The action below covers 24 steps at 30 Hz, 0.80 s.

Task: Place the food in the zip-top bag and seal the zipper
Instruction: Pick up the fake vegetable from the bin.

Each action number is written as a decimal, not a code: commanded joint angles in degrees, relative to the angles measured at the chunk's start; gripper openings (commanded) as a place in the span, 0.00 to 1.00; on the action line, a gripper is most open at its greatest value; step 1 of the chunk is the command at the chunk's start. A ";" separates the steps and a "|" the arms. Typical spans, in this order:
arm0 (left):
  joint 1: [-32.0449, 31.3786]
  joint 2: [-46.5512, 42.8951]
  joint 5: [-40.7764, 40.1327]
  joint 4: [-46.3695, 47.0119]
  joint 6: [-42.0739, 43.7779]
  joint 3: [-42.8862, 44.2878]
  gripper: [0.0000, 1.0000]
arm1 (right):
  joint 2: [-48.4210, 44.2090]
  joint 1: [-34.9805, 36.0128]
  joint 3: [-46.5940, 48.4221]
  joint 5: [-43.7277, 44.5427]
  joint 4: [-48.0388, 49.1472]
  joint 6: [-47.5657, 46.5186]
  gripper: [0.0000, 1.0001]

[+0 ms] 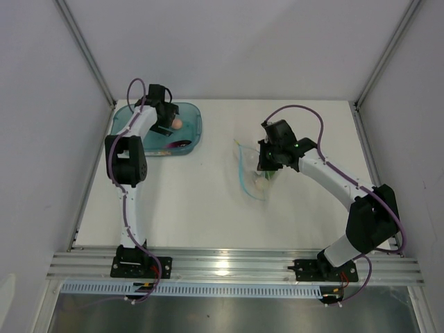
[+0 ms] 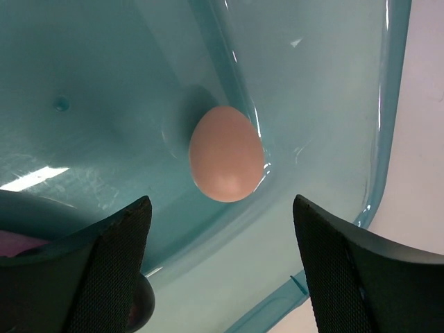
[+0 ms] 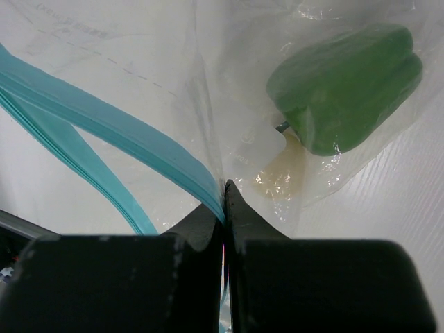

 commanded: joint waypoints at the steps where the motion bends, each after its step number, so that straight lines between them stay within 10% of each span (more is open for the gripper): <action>1: 0.61 0.69 -2.61 0.11 -1.20 2.82 0.84 | 0.77 -0.51 0.96 0.06 1.72 -0.73 0.00; 24: 0.52 5.79 -4.45 0.64 -2.61 6.42 0.72 | 2.44 -1.47 -0.53 -1.26 4.00 -0.81 0.00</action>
